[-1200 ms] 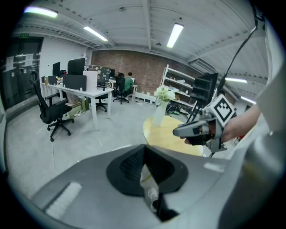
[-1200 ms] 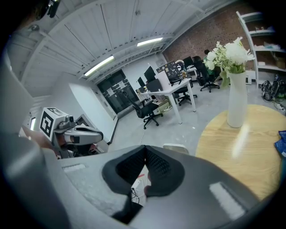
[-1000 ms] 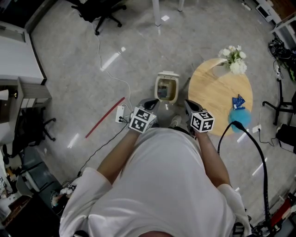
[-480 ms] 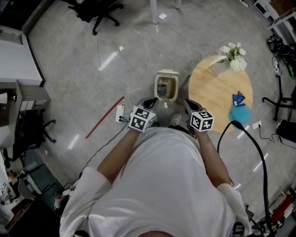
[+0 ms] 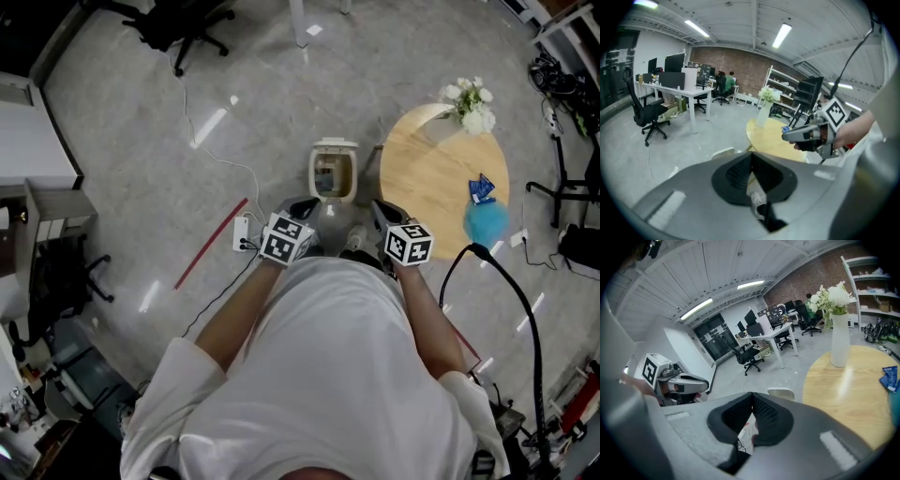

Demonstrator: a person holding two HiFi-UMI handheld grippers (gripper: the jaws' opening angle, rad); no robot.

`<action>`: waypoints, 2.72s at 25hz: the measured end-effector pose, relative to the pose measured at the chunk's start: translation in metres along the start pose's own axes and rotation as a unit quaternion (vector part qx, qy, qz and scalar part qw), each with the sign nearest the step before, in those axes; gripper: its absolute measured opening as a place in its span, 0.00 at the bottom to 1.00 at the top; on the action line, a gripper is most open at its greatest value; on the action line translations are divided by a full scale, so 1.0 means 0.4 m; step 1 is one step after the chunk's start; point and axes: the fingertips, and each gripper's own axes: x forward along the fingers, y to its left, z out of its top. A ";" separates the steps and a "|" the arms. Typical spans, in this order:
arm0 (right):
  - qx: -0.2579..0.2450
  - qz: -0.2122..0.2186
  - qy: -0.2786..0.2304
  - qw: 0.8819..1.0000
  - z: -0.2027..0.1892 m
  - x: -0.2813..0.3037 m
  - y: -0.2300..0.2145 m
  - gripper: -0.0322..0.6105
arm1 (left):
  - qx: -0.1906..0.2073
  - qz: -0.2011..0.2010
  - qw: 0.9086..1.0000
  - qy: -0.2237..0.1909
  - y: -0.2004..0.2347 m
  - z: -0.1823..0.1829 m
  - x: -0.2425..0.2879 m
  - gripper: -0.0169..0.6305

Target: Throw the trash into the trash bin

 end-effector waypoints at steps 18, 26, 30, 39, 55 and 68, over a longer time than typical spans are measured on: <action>0.061 -0.097 -0.057 0.992 -0.030 -0.072 -0.047 0.05 | 0.044 -0.065 0.997 0.018 -0.004 -0.011 0.023 0.03; 0.079 -0.126 -0.071 0.986 -0.037 -0.146 -0.125 0.05 | 0.064 -0.086 0.994 0.028 -0.077 0.018 0.070 0.03; 0.081 -0.132 -0.071 0.985 -0.042 -0.192 -0.152 0.05 | 0.065 -0.095 0.993 0.031 -0.125 0.032 0.093 0.03; 0.101 -0.154 -0.075 0.980 -0.067 -0.315 -0.287 0.05 | 0.076 -0.114 0.989 0.048 -0.255 0.056 0.190 0.03; 0.136 -0.179 -0.094 0.970 -0.079 -0.478 -0.492 0.05 | 0.085 -0.116 0.988 0.064 -0.396 0.118 0.314 0.03; 0.134 -0.204 -0.073 0.967 -0.108 -0.553 -0.694 0.14 | 0.081 -0.099 0.989 0.074 -0.452 0.157 0.415 0.03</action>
